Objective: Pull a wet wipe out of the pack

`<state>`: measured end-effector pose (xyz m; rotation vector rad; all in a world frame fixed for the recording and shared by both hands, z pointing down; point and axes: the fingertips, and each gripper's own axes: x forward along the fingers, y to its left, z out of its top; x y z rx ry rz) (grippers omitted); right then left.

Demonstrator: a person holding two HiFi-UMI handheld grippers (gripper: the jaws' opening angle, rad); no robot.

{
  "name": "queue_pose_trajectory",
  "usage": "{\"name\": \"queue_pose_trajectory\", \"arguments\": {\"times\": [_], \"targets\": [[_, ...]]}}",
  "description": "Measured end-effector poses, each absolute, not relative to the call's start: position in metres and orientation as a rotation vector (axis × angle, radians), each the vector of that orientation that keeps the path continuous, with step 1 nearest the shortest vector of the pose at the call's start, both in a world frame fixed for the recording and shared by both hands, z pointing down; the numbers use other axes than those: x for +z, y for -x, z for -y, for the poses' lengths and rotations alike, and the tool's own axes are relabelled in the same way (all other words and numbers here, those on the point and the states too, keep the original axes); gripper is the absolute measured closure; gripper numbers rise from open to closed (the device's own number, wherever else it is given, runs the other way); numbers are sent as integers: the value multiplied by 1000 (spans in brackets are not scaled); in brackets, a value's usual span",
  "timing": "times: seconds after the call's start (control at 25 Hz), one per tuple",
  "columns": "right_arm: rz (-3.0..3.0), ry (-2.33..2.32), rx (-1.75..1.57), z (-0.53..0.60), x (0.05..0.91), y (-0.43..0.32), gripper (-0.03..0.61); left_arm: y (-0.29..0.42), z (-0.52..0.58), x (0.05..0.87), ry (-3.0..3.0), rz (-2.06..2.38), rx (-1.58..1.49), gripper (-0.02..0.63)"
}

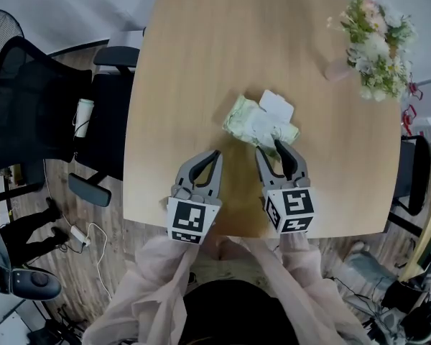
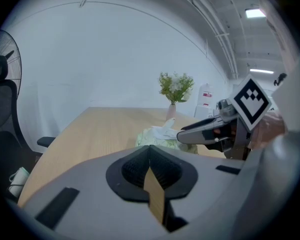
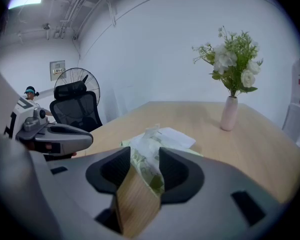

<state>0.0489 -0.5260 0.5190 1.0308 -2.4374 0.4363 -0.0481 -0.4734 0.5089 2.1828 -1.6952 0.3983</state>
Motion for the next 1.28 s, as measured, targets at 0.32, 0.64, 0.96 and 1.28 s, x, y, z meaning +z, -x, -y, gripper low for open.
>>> {"name": "queue_pose_trajectory", "arguments": {"times": [0.32, 0.64, 0.96, 1.28], "targets": [[2411, -992, 417, 543, 528, -34, 394, 58, 477, 518, -2138, 1722, 415, 601], [2386, -996, 383, 545, 533, -34, 413, 59, 476, 523, -2121, 1727, 415, 601], [2396, -948, 375, 542, 531, -31, 446, 63, 476, 520, -2116, 1742, 413, 601], [2390, -1001, 389, 544, 528, -35, 537, 62, 470, 521, -2106, 1745, 420, 601]]}}
